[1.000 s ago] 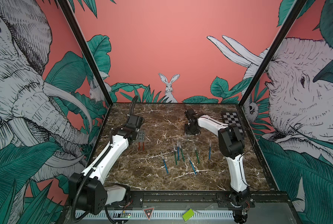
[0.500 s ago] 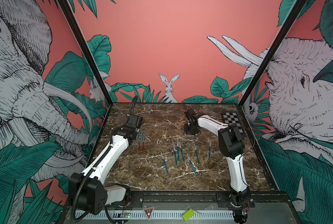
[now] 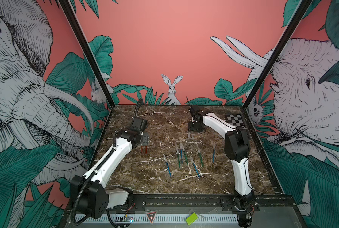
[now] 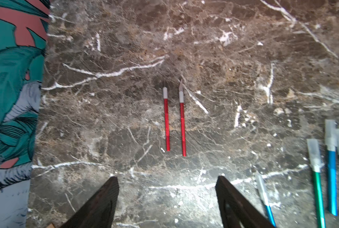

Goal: Remove protective caps from carving knives
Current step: Place the carving knife at the center of the board, then pick up the carving knife from the center of the board.

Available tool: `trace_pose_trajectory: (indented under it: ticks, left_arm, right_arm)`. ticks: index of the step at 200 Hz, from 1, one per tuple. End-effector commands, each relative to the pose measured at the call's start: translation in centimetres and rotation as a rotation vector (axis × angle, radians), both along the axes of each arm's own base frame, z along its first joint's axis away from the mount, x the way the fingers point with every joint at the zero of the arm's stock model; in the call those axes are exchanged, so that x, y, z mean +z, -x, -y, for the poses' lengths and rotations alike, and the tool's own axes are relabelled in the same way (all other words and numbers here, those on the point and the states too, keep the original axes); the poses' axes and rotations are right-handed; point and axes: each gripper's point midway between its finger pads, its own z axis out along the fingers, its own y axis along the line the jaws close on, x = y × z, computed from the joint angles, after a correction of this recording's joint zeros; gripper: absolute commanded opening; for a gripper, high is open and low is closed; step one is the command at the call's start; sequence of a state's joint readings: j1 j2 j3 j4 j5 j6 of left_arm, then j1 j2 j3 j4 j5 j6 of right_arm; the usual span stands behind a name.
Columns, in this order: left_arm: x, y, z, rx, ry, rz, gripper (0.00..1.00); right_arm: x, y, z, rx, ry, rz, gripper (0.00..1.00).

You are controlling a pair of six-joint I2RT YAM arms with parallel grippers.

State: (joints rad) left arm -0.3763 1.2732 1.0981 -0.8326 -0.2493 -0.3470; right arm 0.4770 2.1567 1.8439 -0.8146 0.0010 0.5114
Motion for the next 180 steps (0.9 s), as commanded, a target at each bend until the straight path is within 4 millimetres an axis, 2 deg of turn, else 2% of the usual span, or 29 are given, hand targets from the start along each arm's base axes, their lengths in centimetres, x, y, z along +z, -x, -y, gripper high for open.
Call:
trace_pose_trajectory:
  ticks: [1, 4, 6, 9, 13, 16, 20, 54, 67, 72, 89, 94, 108, 144, 180]
  left_arm:
    - [-0.6, 2.6, 1.4, 0.094, 0.146, -0.094, 0.83]
    - [-0.7, 2.8, 1.6, 0.100, 0.165, -0.099, 0.84]
    - [-0.8, 3.0, 1.8, 0.103, 0.176, -0.103, 0.90]
    - [-1.0, 3.2, 2.1, 0.107, 0.192, -0.109, 0.93]
    - [-1.1, 3.5, 2.4, 0.113, 0.211, -0.118, 0.94]
    - [-1.3, 3.8, 2.6, 0.127, 0.225, -0.127, 0.94]
    - [-1.5, 4.3, 2.8, 0.140, 0.237, -0.143, 0.95]
    - [-3.2, 7.8, 4.9, 0.253, 0.314, -0.275, 0.98]
    - [-4.0, 9.1, 6.3, 0.277, 0.347, -0.309, 0.98]
    - [-4.3, 9.5, 6.6, 0.300, 0.357, -0.318, 0.98]
    - [-5.7, 11.3, 7.4, 0.370, 0.378, -0.375, 0.98]
    - [-6.0, 11.7, 7.7, 0.383, 0.386, -0.386, 0.97]
    - [-6.7, 13.0, 8.6, 0.414, 0.395, -0.392, 0.95]
    - [-7.0, 13.8, 10.7, 0.432, 0.374, -0.365, 0.89]
    - [-9.2, 14.1, 12.4, 0.432, 0.294, -0.425, 0.85]
  right_arm:
    - [6.0, 1.0, 1.8, 0.003, 0.015, 0.109, 0.79]
    - [6.3, 1.2, 1.9, 0.004, 0.012, 0.117, 0.80]
    - [6.6, 1.4, 2.0, 0.005, 0.010, 0.124, 0.83]
    - [7.1, 1.6, 2.1, 0.006, 0.006, 0.133, 0.86]
    - [7.7, 1.8, 2.2, 0.006, 0.002, 0.146, 0.88]
    - [8.0, 2.1, 2.4, 0.005, 0.000, 0.152, 0.96]
    - [8.3, 2.5, 2.6, 0.005, -0.001, 0.160, 0.98]
    - [10.7, 6.3, 3.7, 0.018, -0.003, 0.235, 0.98]
    - [10.4, 8.0, 4.1, 0.036, 0.030, 0.251, 0.98]
    - [11.4, 8.7, 4.4, 0.040, 0.027, 0.283, 0.98]
    - [12.1, 10.8, 4.5, 0.081, 0.053, 0.337, 0.98]
    - [11.5, 11.7, 4.9, 0.089, 0.078, 0.339, 0.98]
    - [11.8, 13.3, 5.3, 0.104, 0.093, 0.379, 0.98]
    - [12.3, 16.9, 6.1, 0.115, 0.048, 0.427, 0.98]
    - [11.3, 19.7, 5.8, 0.173, 0.035, 0.413, 0.98]
